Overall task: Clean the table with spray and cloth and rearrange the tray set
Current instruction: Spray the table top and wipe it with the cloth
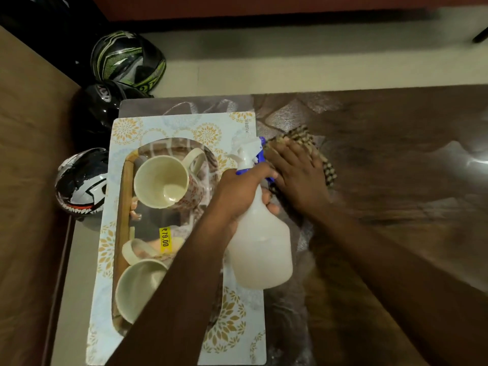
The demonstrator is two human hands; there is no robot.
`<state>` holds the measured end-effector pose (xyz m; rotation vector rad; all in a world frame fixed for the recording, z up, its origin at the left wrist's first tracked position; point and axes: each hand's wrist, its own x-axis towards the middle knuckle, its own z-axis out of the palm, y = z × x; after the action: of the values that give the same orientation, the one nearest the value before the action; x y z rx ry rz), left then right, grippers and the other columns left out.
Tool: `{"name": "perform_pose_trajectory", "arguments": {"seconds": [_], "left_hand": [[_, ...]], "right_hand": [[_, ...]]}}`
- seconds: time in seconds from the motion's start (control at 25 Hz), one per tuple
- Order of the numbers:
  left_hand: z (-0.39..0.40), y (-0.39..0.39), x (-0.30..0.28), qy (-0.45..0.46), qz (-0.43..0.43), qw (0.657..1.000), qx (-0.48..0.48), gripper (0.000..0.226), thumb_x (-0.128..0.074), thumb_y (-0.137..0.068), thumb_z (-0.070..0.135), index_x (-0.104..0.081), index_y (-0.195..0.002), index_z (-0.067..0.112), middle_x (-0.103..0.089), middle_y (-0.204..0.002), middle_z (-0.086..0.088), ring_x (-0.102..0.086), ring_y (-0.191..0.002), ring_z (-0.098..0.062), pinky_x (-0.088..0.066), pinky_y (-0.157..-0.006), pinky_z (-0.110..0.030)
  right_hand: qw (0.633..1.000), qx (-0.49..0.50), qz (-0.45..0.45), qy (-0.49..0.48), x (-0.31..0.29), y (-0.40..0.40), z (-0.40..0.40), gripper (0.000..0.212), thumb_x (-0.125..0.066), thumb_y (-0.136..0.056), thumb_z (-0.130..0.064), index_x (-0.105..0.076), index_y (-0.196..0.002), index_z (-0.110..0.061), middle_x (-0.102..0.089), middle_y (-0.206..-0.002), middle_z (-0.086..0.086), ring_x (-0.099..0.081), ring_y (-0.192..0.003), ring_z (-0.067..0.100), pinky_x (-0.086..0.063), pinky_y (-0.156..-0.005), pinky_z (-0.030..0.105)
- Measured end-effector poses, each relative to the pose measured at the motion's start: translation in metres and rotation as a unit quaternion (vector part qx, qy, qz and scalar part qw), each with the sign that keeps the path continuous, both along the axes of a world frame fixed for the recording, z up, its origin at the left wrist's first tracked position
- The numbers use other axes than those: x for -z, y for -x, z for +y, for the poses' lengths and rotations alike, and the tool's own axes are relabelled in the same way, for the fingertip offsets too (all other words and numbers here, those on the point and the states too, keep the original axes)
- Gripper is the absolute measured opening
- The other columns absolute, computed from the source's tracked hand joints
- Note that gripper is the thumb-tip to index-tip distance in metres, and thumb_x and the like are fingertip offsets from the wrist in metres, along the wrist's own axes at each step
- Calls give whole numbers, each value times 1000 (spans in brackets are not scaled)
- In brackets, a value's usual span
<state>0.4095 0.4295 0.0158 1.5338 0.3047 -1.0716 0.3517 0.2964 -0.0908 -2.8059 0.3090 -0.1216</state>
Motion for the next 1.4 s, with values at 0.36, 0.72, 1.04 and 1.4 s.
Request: {"name": "perform_pose_trajectory", "arguments": {"seconds": [0.36, 0.72, 1.04, 1.4], "left_hand": [[4, 22, -3, 4, -22, 1000, 18, 34, -63, -86, 15, -66, -109, -11, -47, -43, -7, -53, -40, -26, -49, -50, -28], [4, 37, -8, 20, -52, 998, 11, 29, -60, -88, 11, -67, -104, -12, -45, -42, -9, -49, -39, -25, -49, -46, -27], [34, 99, -6, -15, -22, 1000, 15, 33, -63, -86, 14, -64, -104, -13, -46, -45, -11, -51, -42, -26, -49, -56, -35], [61, 159, 1, -32, -27, 999, -18, 26, -61, -88, 13, -70, -103, -6, -43, -47, -12, -50, -45, -28, -48, -56, -37]], "right_hand": [[998, 56, 9, -2, 3, 4, 13, 53, -26, -92, -45, -42, -138, -25, -41, -146, 2, -29, -139, 24, -14, -109, 48], [994, 98, 13, -39, -3, 38, 29, 48, -33, -96, -42, -41, -140, -27, -37, -150, 0, -24, -142, 21, -10, -112, 49], [998, 48, 26, -9, 1, 106, 56, 45, -39, -96, -40, -40, -140, -29, -41, -147, -4, -25, -141, 20, -7, -112, 48], [1000, -5, -21, -7, 0, 163, 80, 44, -42, -92, -36, -49, -134, -25, -49, -140, -4, -36, -136, 21, -15, -111, 48]]}}
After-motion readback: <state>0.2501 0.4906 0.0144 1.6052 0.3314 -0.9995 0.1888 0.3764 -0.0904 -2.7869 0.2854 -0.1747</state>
